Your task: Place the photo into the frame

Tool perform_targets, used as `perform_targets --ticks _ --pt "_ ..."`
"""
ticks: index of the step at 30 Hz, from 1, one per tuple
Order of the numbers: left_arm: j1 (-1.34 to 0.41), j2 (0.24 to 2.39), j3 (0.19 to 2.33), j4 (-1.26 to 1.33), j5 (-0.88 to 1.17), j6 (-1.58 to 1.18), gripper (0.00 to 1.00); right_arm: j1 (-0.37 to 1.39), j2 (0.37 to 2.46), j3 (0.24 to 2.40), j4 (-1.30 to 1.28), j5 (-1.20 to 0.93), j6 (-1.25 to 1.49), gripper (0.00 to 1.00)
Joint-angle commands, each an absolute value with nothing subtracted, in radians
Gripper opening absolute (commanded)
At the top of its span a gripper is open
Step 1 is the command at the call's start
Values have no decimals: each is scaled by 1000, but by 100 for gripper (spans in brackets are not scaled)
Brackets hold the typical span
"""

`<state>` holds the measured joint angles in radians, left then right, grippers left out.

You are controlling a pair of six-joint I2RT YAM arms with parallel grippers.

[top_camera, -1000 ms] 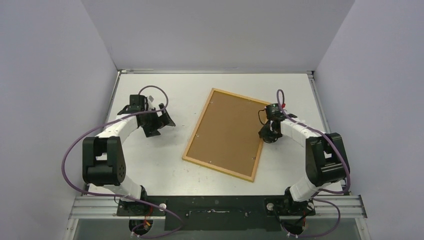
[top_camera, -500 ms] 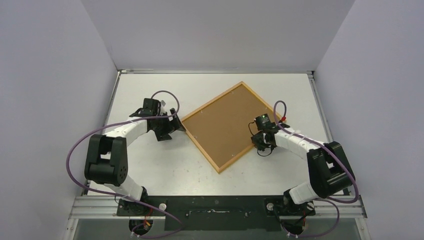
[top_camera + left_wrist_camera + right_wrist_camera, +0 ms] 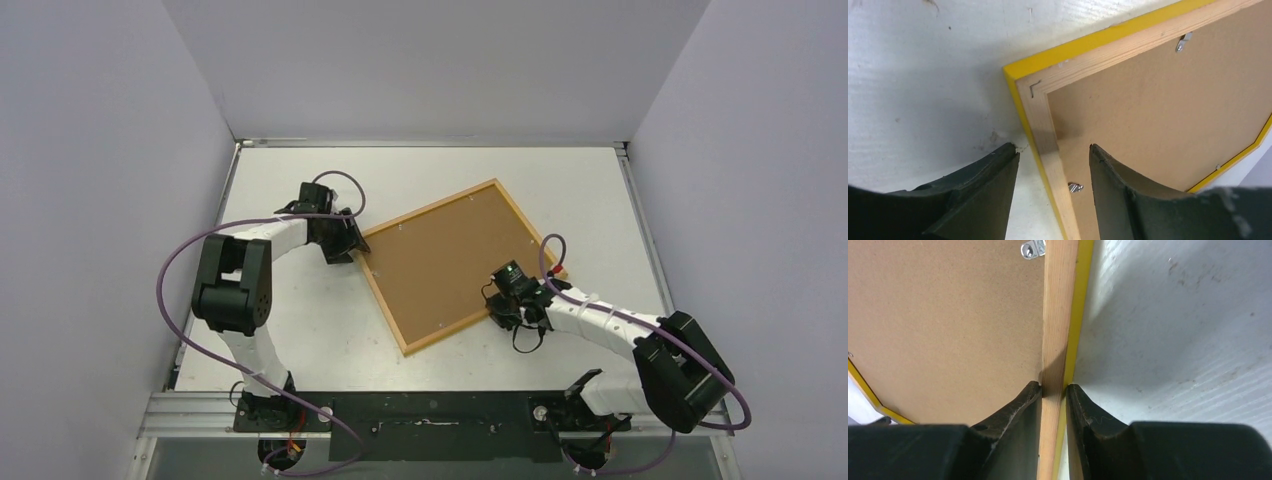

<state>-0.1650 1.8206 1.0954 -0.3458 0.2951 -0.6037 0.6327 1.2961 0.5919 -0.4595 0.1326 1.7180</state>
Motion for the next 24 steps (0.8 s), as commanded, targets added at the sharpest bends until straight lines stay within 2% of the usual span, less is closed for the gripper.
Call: perform_targets --ticks 1,2,4,8,12,17,20,24 --pt "-158 1885 1154 -384 285 -541 49 676 1242 588 -393 163 1736 29" --pt "-157 1898 1161 -395 279 -530 48 676 1223 590 -407 171 1719 43" --pt "-160 1925 1189 -452 189 -523 46 679 1169 605 -452 203 1684 56" --pt "-162 1982 1250 -535 117 -512 43 681 1067 714 -600 311 1543 64" --pt "-169 2012 1282 -522 130 -509 34 659 1089 798 -441 268 1218 65" --pt "-181 2059 1355 -499 169 -448 21 609 1393 989 -266 -20 871 60" --pt "-194 2109 1414 -494 196 -386 16 606 1589 1080 -146 -197 803 54" --pt "-224 2187 1518 -514 187 -319 13 602 1803 1169 61 -370 865 43"
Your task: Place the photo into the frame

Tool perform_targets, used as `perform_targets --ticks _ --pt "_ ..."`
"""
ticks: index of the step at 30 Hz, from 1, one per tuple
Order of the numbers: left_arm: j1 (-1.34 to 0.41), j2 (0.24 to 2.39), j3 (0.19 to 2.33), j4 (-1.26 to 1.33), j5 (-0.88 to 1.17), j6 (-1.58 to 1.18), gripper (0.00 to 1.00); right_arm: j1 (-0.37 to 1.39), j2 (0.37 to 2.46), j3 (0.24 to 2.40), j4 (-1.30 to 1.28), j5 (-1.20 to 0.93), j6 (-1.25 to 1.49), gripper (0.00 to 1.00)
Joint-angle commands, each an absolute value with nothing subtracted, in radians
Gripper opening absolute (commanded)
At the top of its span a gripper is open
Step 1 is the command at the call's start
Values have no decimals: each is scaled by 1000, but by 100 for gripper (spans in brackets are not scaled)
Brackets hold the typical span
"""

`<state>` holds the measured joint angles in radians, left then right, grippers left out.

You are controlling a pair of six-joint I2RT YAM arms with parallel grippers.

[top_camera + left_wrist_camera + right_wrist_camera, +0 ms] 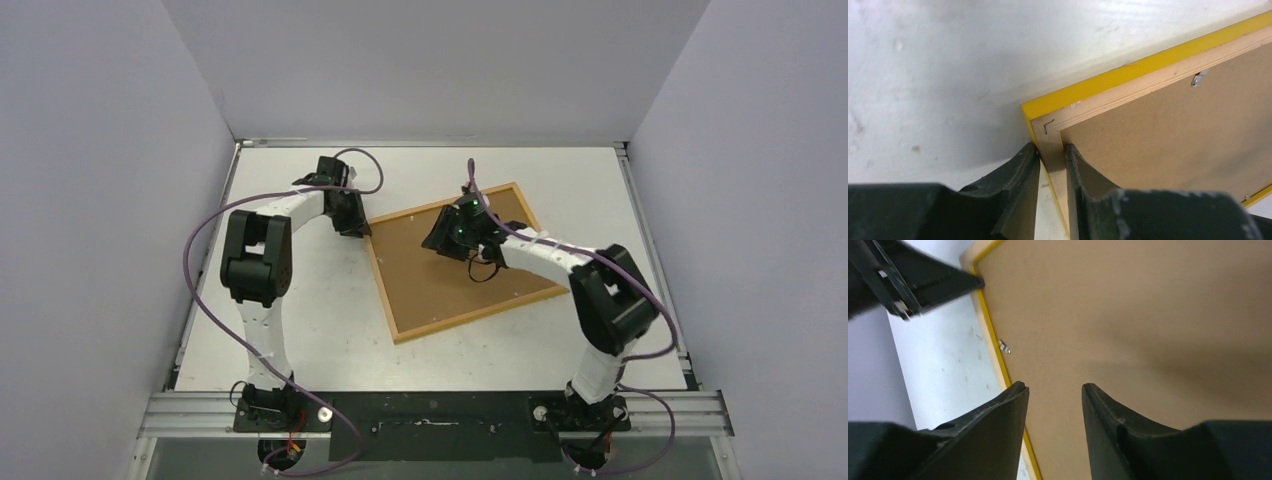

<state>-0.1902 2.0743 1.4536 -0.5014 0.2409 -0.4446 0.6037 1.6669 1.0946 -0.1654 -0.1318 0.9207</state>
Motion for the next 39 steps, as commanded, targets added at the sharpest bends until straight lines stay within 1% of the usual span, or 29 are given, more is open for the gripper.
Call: perform_targets --ticks 1,3,6,10,15,17,21,25,32,36,39 --pt "-229 2205 1542 -517 191 -312 13 601 1861 1193 99 -393 889 39" --pt "-236 2240 1584 -515 212 -305 12 603 1931 1236 165 -438 916 33" --pt "-243 2276 1626 -506 259 -300 11 602 2023 1305 195 -491 945 29" --pt "-253 2300 1641 -487 299 -297 10 610 2106 1306 321 -515 1052 30" --pt "-261 2309 1638 -484 329 -293 10 610 2158 1359 307 -502 1058 29" --pt "-262 2304 1628 -484 331 -292 10 615 2182 1376 310 -503 1068 27" --pt "-264 2295 1606 -481 338 -296 10 621 2212 1383 334 -495 1092 15" --pt "-267 2286 1589 -483 350 -296 10 624 2228 1393 320 -486 1085 12" --pt "-271 2273 1568 -493 350 -293 10 638 2230 1373 223 -421 1053 11" --pt "-271 2278 1570 -496 350 -292 10 643 2236 1376 165 -389 1018 15" --pt "-272 2287 1579 -496 355 -300 10 647 2246 1384 143 -393 997 12"
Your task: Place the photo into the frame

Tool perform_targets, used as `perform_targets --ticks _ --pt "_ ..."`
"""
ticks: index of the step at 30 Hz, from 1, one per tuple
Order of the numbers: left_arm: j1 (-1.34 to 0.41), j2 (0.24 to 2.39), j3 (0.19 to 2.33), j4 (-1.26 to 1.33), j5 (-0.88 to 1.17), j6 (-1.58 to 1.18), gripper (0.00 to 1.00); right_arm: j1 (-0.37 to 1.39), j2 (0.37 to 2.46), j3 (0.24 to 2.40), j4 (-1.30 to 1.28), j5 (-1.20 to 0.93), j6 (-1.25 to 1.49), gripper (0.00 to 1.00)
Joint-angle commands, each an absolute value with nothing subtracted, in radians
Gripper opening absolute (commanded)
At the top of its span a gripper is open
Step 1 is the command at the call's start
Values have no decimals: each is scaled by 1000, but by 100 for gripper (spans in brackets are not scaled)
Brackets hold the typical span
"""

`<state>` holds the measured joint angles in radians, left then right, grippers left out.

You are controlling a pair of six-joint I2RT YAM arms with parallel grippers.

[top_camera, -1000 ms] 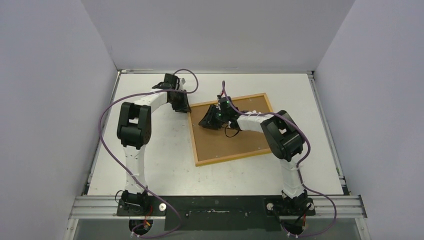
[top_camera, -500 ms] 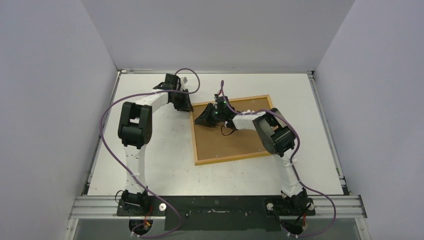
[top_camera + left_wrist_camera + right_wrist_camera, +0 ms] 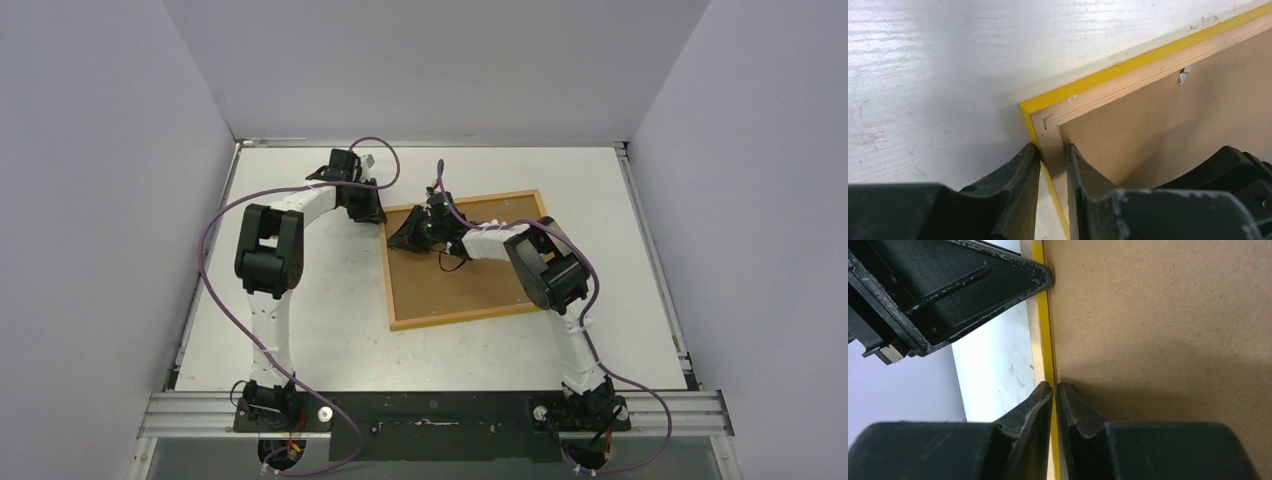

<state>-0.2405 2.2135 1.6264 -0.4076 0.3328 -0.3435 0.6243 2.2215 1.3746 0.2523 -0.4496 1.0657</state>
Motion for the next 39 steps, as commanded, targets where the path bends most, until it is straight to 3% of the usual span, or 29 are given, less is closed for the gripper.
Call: perform_targets --ticks 1,9,19,39 --pt "-272 2288 1582 -495 356 -302 10 647 2248 1383 142 -399 996 10" --pt "-272 2301 1606 -510 353 -301 10 653 2257 1363 132 -437 937 0" --pt "-271 2298 1609 -528 338 -288 10 684 2234 1442 -186 -263 600 0" --pt "-262 2312 1623 -537 357 -279 10 840 2276 1552 -388 -5 218 0"
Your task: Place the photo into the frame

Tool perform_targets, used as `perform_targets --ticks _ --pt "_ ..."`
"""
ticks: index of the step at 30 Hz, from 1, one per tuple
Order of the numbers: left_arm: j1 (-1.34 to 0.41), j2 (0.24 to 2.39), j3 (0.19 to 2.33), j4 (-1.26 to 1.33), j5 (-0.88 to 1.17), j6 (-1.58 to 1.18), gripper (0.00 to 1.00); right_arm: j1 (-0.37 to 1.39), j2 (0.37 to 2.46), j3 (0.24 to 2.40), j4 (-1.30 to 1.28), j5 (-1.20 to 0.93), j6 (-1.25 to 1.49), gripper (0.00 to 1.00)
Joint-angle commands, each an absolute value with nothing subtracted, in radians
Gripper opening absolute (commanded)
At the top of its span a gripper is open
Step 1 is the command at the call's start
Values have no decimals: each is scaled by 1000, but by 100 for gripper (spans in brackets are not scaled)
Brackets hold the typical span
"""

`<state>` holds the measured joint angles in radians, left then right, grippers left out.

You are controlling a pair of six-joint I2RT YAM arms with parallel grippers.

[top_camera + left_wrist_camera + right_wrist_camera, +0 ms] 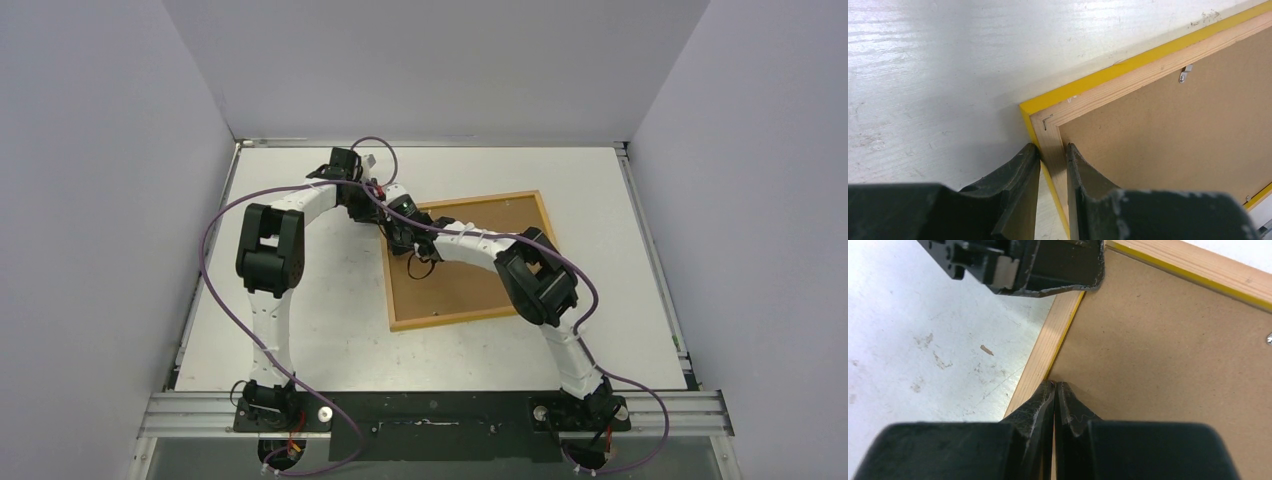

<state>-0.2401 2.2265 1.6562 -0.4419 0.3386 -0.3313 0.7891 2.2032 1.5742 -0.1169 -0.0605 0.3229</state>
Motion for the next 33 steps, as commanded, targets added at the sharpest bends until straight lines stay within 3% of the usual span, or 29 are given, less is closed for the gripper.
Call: perform_targets --ticks 1,5,9,14,25,33 --pt "-261 2312 1622 -537 357 -278 10 846 2278 1552 -391 -3 209 0" --pt "-258 2309 1614 -533 359 -278 10 848 2269 1566 -397 20 216 0" --pt "-257 2308 1605 -524 362 -279 10 787 2216 1613 -332 -123 354 0" --pt "-252 2317 1610 -523 387 -308 11 740 2173 1671 -269 -207 506 11" --pt "-250 2333 1621 -541 400 -319 11 696 2149 1588 -150 -370 649 15" --pt "-250 2336 1617 -544 402 -316 11 672 2175 1558 -69 -376 735 18"
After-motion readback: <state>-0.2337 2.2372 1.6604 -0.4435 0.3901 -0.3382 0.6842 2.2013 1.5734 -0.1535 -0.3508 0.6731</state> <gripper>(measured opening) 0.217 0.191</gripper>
